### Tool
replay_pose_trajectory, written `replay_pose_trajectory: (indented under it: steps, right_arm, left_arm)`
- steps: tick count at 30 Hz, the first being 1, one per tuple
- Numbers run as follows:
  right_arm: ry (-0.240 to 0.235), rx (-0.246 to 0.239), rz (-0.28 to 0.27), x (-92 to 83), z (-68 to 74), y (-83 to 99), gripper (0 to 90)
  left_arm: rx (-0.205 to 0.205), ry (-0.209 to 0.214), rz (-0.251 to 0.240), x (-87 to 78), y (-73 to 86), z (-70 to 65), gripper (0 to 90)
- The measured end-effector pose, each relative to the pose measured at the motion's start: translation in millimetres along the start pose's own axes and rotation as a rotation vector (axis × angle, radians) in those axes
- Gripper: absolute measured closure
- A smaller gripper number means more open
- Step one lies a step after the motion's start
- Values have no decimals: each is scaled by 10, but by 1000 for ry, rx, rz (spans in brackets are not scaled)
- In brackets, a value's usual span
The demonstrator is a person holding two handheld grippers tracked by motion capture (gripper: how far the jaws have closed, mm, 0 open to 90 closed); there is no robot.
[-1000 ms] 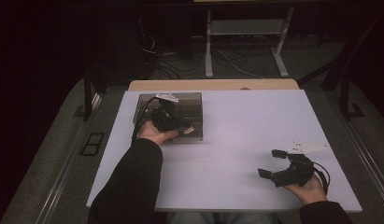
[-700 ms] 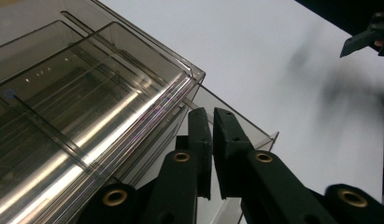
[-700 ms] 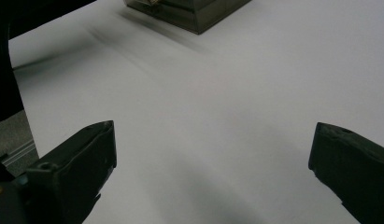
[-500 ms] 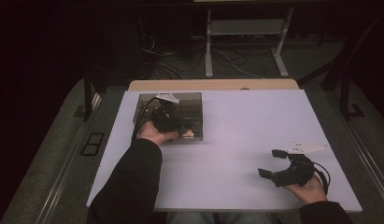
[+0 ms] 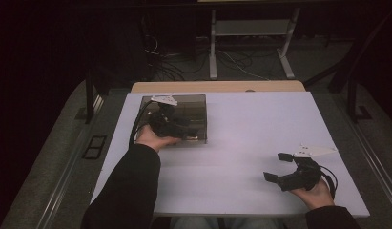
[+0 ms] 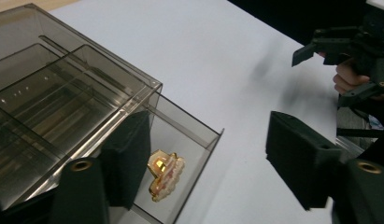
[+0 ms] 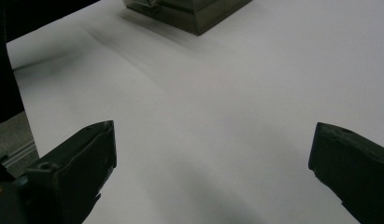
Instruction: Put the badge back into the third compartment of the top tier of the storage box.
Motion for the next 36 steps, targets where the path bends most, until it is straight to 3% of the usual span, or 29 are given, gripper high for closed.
replay_pose_trajectory:
  steps: [8,16,36]
  right_arm:
    - [0,4,0,-6,2,0,3]
    - [-1,6,-1,-8,2,-1,2]
    - [2,4,-6,-15,-4,-3,3]
  left_arm:
    - [-5,11,-23,-118,35,-72,151]
    - [-3,-21,-24,-202,120,-107,8]
    - [31,-90,-86,-413,377,-302,0]
Point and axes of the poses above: each handheld gripper's, and its own axes: x roughly forward along the jaws, y roughly out of its underside, z roughly to its left, the point moved 8 cm from there along x, roughly forward along the jaws, and after that the axes turned 2 degrees about -z, right-handed, at the moved point
